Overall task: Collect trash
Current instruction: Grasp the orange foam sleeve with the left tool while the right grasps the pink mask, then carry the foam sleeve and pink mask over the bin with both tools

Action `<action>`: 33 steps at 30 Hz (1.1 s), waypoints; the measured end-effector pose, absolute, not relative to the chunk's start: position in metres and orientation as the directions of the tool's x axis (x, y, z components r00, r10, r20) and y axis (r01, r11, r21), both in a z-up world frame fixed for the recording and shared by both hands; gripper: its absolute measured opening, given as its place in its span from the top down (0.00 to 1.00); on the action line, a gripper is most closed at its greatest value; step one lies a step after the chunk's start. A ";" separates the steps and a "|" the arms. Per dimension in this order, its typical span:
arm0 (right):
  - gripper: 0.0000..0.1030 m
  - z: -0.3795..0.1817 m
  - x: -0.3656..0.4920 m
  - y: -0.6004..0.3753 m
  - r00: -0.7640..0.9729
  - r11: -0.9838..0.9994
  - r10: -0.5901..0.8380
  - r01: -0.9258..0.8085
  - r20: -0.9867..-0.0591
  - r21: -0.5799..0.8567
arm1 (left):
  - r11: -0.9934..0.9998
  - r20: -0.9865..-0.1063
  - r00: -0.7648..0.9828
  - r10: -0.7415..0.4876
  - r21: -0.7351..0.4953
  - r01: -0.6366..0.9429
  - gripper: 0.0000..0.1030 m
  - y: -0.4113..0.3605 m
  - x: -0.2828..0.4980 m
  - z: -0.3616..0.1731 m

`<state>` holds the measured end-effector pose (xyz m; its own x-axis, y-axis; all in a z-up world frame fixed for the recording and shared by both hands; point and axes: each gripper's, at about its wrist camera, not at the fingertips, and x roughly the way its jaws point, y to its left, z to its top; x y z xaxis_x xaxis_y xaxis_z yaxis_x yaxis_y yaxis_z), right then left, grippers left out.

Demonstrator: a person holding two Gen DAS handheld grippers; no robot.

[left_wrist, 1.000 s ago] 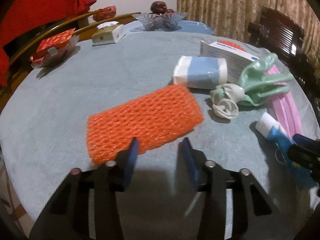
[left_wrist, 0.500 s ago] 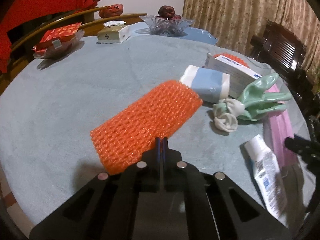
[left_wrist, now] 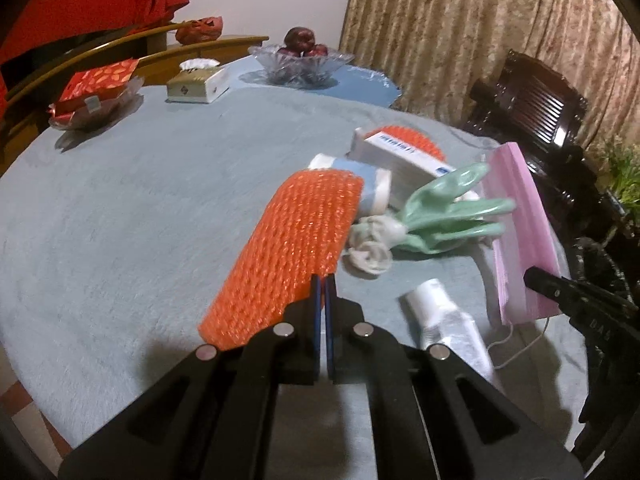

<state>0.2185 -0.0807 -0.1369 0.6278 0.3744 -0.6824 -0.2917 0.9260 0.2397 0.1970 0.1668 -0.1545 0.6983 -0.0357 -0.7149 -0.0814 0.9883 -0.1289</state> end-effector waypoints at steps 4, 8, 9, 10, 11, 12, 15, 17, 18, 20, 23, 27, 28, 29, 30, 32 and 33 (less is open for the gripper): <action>0.98 -0.120 0.209 -0.092 0.652 0.929 0.369 -0.292 -0.663 0.229 | 0.988 -0.697 0.715 -0.058 -0.141 -0.058 0.99 0.153 0.189 -0.140; 0.98 -0.103 0.197 -0.105 0.679 0.928 0.371 -0.287 -0.634 0.236 | 0.987 -0.678 0.729 -0.094 -0.162 -0.024 0.99 0.137 0.183 -0.126; 0.98 -0.100 0.195 -0.106 0.683 0.929 0.371 -0.287 -0.630 0.235 | 0.986 -0.676 0.730 -0.101 -0.166 -0.017 0.99 0.135 0.183 -0.124; 0.98 -0.095 0.192 -0.109 0.689 0.929 0.369 -0.288 -0.624 0.232 | 0.985 -0.672 0.732 -0.114 -0.173 -0.006 0.99 0.130 0.182 -0.120; 0.98 -0.092 0.189 -0.112 0.694 0.930 0.368 -0.289 -0.619 0.229 | 0.984 -0.668 0.734 -0.124 -0.177 0.005 0.99 0.126 0.181 -0.116; 0.98 -0.088 0.186 -0.115 0.700 0.930 0.368 -0.289 -0.612 0.228 | 0.983 -0.660 0.739 -0.137 -0.181 0.021 0.99 0.120 0.179 -0.110; 0.98 -0.077 0.178 -0.124 0.720 0.931 0.364 -0.283 -0.591 0.229 | 0.981 -0.641 0.750 -0.164 -0.188 0.054 0.99 0.108 0.175 -0.098; 0.98 -0.070 0.173 -0.132 0.734 0.932 0.362 -0.280 -0.575 0.229 | 0.977 -0.627 0.756 -0.190 -0.198 0.082 0.99 0.097 0.171 -0.089; 0.98 -0.067 0.170 -0.135 0.740 0.933 0.359 -0.278 -0.569 0.228 | 0.976 -0.621 0.757 -0.200 -0.198 0.095 0.99 0.092 0.169 -0.085; 0.98 -0.062 0.166 -0.143 0.751 0.936 0.353 -0.271 -0.558 0.226 | 0.972 -0.610 0.760 -0.224 -0.200 0.126 0.99 0.080 0.166 -0.078; 0.98 -0.057 0.159 -0.155 0.765 0.941 0.337 -0.255 -0.549 0.222 | 0.964 -0.601 0.755 -0.261 -0.205 0.170 0.99 0.062 0.162 -0.071; 0.98 -0.054 0.150 -0.175 0.782 0.952 0.303 -0.218 -0.544 0.217 | 0.949 -0.602 0.734 -0.315 -0.227 0.221 0.99 0.038 0.162 -0.068; 0.98 -0.054 0.147 -0.180 0.786 0.954 0.294 -0.208 -0.544 0.215 | 0.946 -0.602 0.730 -0.324 -0.229 0.231 0.99 0.033 0.163 -0.068; 0.98 -0.053 0.144 -0.188 0.790 0.957 0.282 -0.194 -0.544 0.215 | 0.942 -0.601 0.725 -0.336 -0.230 0.245 0.99 0.027 0.163 -0.067; 0.98 -0.052 0.141 -0.193 0.794 0.959 0.273 -0.183 -0.544 0.216 | 0.938 -0.600 0.721 -0.346 -0.230 0.259 0.99 0.019 0.163 -0.067; 0.98 -0.052 0.135 -0.208 0.801 0.964 0.251 -0.158 -0.543 0.213 | 0.927 -0.595 0.711 -0.374 -0.227 0.298 0.99 0.000 0.164 -0.065; 0.98 -0.051 0.132 -0.216 0.806 0.968 0.234 -0.141 -0.543 0.209 | 0.921 -0.592 0.706 -0.388 -0.224 0.318 0.99 -0.010 0.165 -0.064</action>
